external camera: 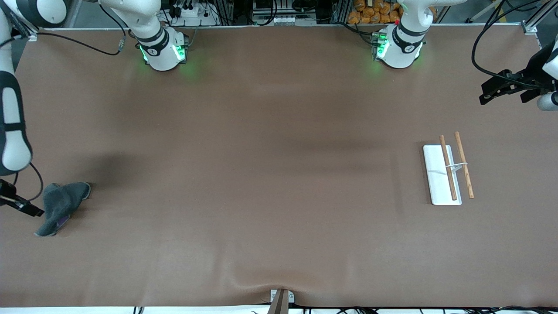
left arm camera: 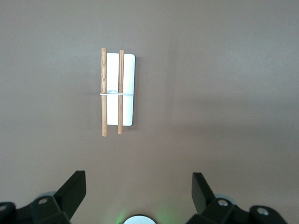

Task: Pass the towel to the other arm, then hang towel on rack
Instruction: 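Reach the right gripper to the grey towel and grasp its corner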

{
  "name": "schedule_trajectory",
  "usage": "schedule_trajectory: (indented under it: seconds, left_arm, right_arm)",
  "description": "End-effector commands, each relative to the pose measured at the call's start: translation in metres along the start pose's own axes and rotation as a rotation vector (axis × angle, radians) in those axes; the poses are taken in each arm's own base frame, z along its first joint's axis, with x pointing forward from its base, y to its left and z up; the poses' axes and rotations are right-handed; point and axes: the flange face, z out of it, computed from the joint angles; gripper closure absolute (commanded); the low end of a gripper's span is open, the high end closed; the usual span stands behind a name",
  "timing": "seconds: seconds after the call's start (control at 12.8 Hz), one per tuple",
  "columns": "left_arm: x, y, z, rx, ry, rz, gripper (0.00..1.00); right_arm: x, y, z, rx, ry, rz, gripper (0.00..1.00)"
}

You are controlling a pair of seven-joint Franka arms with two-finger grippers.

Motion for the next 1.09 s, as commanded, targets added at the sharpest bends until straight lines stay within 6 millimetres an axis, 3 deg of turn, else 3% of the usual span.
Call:
schedule_trajectory:
  seconds: [0.0,0.31,0.47,0.55,0.7,1.01]
  left_arm:
    - [-0.001,0.000,0.000,-0.015,-0.004,0.009,0.00]
    - [0.000,0.001,0.003,-0.014,-0.010,0.011,0.00]
    - [0.002,0.000,0.005,-0.016,-0.011,0.008,0.00]
    - [0.002,0.000,0.007,-0.016,-0.016,0.008,0.00]
    - [0.002,0.000,0.008,-0.016,-0.016,0.008,0.00]
    - [0.003,0.001,0.009,-0.015,-0.017,0.009,0.00]
  right_arm:
    - [0.004,-0.002,0.032,-0.004,0.093,-0.029,0.00]
    - [-0.004,-0.003,0.070,0.002,0.160,-0.042,0.00]
    - [-0.006,-0.005,0.076,0.005,0.170,-0.044,0.21]
    - [-0.008,-0.003,0.080,0.004,0.166,-0.041,0.36]
    - [-0.009,-0.006,0.081,0.006,0.163,-0.045,1.00]
    - [-0.004,-0.015,0.062,0.010,0.172,-0.056,1.00]
